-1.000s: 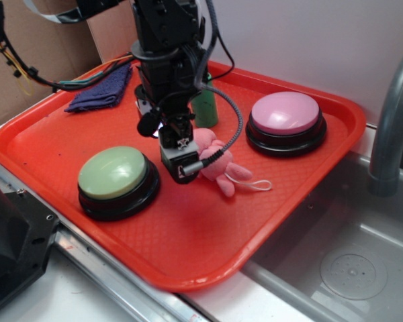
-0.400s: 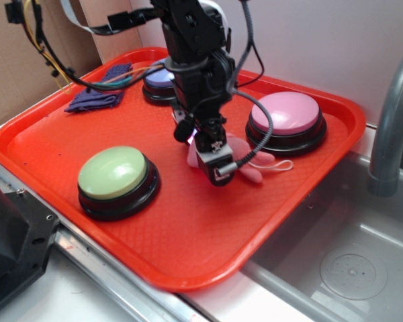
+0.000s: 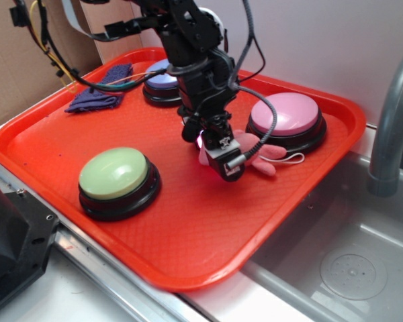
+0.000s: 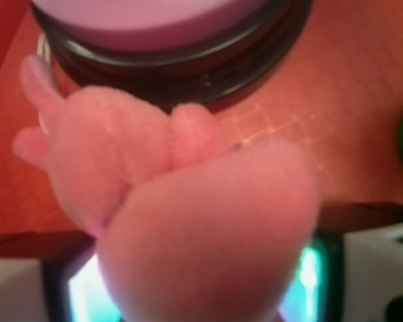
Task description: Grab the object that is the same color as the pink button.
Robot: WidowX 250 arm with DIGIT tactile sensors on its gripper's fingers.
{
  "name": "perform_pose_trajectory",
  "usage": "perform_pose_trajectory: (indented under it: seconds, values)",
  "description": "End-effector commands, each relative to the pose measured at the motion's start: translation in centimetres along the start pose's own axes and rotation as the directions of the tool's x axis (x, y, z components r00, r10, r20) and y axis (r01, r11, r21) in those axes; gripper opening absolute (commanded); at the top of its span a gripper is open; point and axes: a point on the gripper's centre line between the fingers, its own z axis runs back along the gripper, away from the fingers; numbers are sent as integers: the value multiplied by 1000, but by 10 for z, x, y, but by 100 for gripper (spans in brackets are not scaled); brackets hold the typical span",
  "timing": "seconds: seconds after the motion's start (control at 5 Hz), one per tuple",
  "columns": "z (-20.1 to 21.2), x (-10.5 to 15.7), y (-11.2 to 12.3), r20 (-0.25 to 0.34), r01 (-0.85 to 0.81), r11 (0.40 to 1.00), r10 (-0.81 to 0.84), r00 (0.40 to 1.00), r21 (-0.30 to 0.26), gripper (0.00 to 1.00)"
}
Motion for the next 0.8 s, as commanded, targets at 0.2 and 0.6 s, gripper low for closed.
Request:
perform_pose_trajectory:
  seconds: [0.2, 0.6]
  values:
    - [50, -26, -15, 29, -24, 995, 22, 999, 95, 0]
    - [149, -32, -36, -48, -156, 973, 166, 985, 167, 0]
